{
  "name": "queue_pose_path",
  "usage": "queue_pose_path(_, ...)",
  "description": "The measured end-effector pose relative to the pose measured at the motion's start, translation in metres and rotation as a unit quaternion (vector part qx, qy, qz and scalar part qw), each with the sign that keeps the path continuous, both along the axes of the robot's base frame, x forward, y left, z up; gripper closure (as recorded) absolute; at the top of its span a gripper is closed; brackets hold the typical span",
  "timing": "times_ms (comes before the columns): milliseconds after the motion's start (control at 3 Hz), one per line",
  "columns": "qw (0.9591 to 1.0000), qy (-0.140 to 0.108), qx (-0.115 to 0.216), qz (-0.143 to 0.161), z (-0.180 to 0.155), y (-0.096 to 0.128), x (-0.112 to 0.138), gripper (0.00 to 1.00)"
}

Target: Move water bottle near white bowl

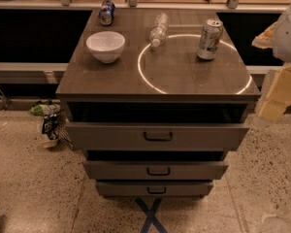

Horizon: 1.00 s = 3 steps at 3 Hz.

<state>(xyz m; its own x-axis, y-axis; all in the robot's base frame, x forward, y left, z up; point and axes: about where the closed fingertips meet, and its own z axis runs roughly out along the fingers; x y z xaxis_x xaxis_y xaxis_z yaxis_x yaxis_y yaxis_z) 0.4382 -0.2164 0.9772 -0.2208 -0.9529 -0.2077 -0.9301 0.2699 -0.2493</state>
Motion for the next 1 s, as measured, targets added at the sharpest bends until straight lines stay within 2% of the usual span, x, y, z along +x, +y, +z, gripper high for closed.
queue_pose_path(333, 1.0000, 0.000, 0.000, 0.000, 0.000, 0.000, 0.000, 0.00)
queue_pose_path(667, 0.9991, -0.021, 0.035, -0.012, 0.001, 0.008, 0.018, 0.00)
queue_pose_path(1000, 0.9877, -0.060, 0.133, -0.056, -0.002, 0.023, 0.074, 0.00)
